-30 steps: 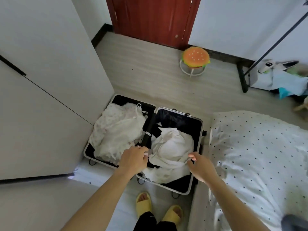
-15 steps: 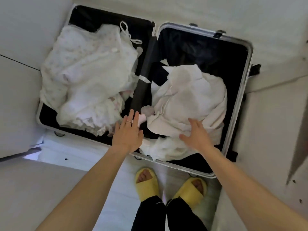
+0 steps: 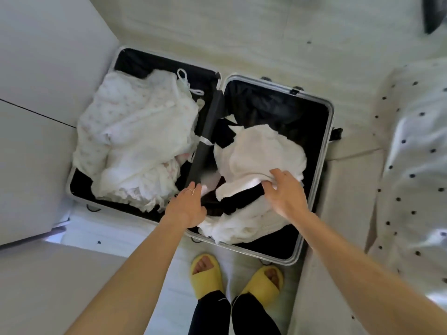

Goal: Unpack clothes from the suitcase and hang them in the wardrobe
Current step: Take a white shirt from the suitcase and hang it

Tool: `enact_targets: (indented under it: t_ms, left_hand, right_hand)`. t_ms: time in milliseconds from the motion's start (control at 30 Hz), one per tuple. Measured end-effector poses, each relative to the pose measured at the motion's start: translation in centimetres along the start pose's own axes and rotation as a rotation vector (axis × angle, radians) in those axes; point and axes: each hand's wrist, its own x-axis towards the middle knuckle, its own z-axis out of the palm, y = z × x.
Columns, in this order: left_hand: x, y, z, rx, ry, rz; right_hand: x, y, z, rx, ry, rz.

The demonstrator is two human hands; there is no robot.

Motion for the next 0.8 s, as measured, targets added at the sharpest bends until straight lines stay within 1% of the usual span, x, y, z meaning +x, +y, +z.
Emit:
enact_targets:
  t_ms: [100,200,233,367,400,467,533,667,733,800]
  left_hand:
    - [-4.6,2.7,-4.7,-0.034,0.031,0.051]
    - [-10.9,4.4,-10.7,-0.094,0.126,0.073]
    - [-12.2,4.8,-11.9,-0.131,0.147,0.092]
    - [-22.7,7.1,-21.5,-0.37,0.247,0.22]
    - [-25.9,7.6,-23.8,-0.439,0.286,0.236]
    - [-31.5,8.3,-27.5,-0.663,0.357,0.211]
    - [-36.9,8.6,-30.4,-0.814,0.437,0.195]
    - [-46.1,8.4,-34.3,-0.933,0.614,0.264]
    - [-50.9,8.4,-35.6,-1.003,0.666,0.266]
    - [-53.7,8.3,-36.4,-1.028,0.701,0.268]
  right_hand:
    - [-2.0,-4.0,-6.4,0.061,0.068,-0.011]
    - [-6.3,-9.9,-14.3,0.129,0.112,-0.081]
    - [-7.3,-11.1,-15.7,0.144,0.118,-0.096]
    - [-13.9,-18.7,-26.5,0.294,0.15,-0.16]
    - [-15.9,-20.6,-29.2,0.334,0.148,-0.181]
    - [-19.3,-23.9,-33.8,0.396,0.133,-0.244]
    - [-22.7,-26.1,-37.5,0.393,0.113,-0.309]
    - [-28.1,-28.6,-42.9,0.367,0.053,-0.373]
    - [-30.9,-29.6,-45.3,0.325,0.033,-0.415]
    - [-32.3,-30.3,-46.7,0.286,0.06,-0.468]
